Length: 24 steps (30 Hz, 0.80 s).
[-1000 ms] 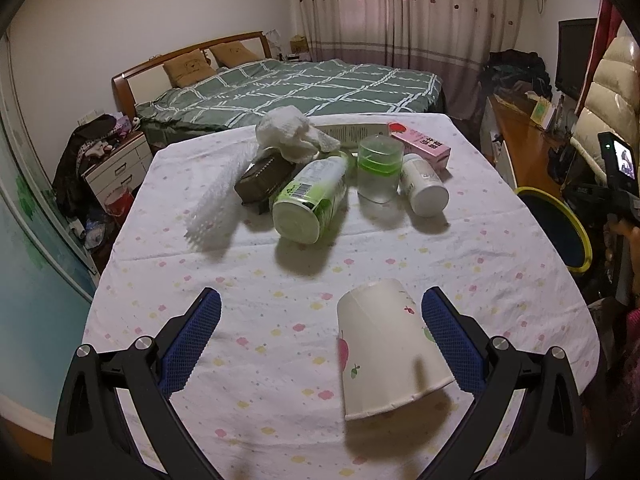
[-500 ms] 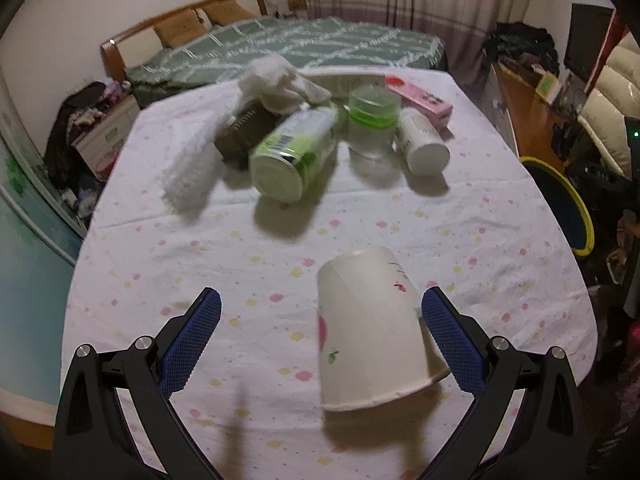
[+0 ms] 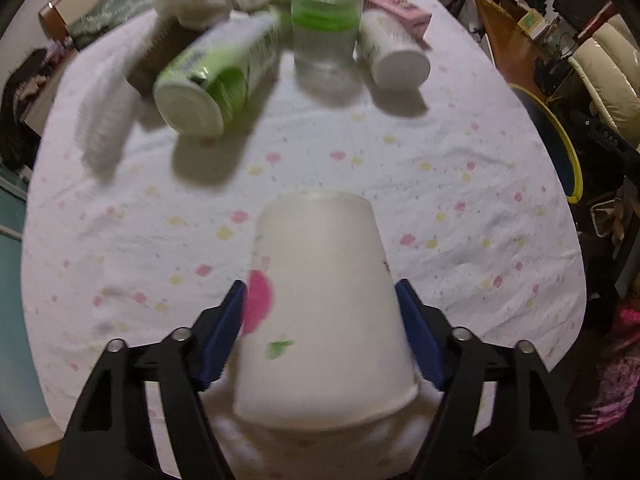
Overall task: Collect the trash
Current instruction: 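Grasp the white paper cup with the left gripper and drop it into the bin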
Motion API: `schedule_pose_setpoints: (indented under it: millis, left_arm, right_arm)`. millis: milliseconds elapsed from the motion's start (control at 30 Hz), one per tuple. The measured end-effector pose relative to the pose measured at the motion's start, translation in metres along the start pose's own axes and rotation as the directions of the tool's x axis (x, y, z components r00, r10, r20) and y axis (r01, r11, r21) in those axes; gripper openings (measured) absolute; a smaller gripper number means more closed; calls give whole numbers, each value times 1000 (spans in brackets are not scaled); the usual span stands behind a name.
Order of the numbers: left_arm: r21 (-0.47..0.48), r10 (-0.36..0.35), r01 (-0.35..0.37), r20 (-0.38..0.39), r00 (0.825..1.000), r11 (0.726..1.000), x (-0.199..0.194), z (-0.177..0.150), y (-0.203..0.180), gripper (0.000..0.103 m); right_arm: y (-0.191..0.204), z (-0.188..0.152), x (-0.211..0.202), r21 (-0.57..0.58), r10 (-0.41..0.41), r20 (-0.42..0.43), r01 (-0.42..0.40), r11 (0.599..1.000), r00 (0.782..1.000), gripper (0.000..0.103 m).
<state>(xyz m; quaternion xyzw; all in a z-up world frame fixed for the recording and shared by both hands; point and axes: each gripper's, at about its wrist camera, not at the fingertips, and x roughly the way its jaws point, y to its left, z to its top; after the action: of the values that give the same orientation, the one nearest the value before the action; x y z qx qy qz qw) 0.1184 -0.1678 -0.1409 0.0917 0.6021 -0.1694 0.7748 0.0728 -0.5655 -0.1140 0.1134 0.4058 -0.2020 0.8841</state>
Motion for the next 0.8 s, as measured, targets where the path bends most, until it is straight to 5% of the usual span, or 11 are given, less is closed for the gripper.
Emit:
schedule_pose_setpoints:
  millis: [400,800]
  left_arm:
    - [75,35,-42,97,995,996,-18,-2,-18,58]
    - [216,-28,-33,275,961,976,-67,38,-87,58]
  right_arm:
    - [-7,-14,-13,18,55,5,-55,998,998,54]
    - [-24,-22,-44,37,78,58,-81,996,995,54]
